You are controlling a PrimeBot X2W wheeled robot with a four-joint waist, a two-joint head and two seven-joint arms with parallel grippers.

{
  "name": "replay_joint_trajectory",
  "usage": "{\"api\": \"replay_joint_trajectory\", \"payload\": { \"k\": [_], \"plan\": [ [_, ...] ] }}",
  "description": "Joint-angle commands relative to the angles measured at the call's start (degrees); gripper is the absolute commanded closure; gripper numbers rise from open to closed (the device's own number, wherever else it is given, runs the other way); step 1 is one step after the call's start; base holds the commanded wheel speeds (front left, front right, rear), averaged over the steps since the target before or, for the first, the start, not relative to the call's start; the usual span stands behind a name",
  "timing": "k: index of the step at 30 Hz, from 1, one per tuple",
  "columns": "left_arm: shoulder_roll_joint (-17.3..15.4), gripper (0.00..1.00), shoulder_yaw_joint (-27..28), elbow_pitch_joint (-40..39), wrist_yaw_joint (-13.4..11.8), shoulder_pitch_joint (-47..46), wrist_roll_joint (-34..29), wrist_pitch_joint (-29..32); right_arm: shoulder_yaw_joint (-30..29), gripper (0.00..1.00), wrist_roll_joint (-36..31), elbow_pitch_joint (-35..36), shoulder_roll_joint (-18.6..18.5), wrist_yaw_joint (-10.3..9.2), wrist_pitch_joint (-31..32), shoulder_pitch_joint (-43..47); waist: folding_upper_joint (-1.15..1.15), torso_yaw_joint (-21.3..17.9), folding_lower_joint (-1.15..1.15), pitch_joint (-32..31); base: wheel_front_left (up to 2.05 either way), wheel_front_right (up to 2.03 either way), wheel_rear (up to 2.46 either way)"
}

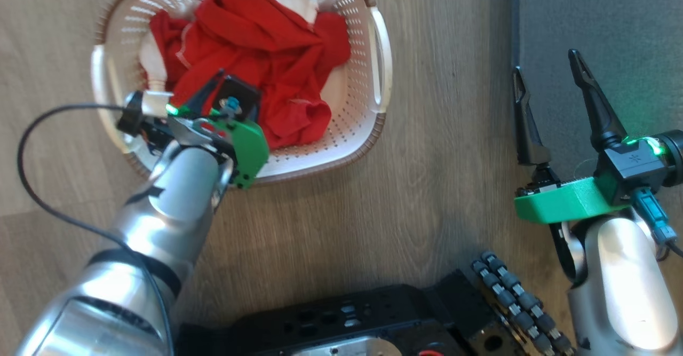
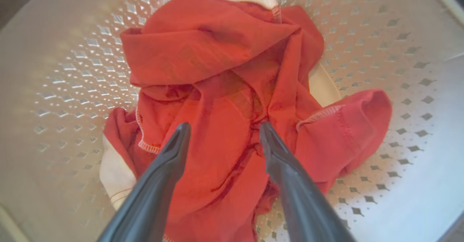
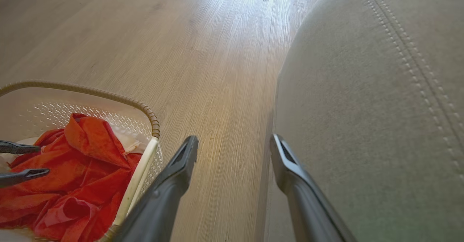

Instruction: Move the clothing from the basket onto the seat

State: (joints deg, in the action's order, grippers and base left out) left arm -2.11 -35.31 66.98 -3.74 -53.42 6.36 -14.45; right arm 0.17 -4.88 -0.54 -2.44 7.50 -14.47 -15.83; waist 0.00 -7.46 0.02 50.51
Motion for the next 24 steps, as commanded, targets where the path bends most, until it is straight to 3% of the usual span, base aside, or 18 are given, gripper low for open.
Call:
{"api": "replay_joint_trajectory", "payload": {
  "k": [1, 12, 24],
  "plan": [
    [-0.8, 0.0, 0.1, 1.7, -0.4, -0.5, 0.1, -0.5, 1.3, 0.0, 0.5, 2.1, -0.5, -0.01, -0.5, 2.3, 0.0, -1.5, -0.02, 2.3, 0.0, 0.0, 0.0],
    [-0.8, 0.0, -2.2, 6.3, -2.9, -7.6, 1.0, 3.6, 1.9, 0.0, 0.3, 6.1, -0.4, -0.01, -0.5, 6.2, 0.0, -1.8, -0.02, 6.2, 0.0, 0.0, 0.0],
    [-0.8, 0.0, -3.3, 6.8, -0.5, -10.0, 4.1, 7.6, 1.8, 0.0, 0.3, 10.8, -0.4, -0.01, -0.5, 9.7, 0.0, -2.1, -0.02, 7.5, 0.0, 0.0, 0.0]
  ]
}}
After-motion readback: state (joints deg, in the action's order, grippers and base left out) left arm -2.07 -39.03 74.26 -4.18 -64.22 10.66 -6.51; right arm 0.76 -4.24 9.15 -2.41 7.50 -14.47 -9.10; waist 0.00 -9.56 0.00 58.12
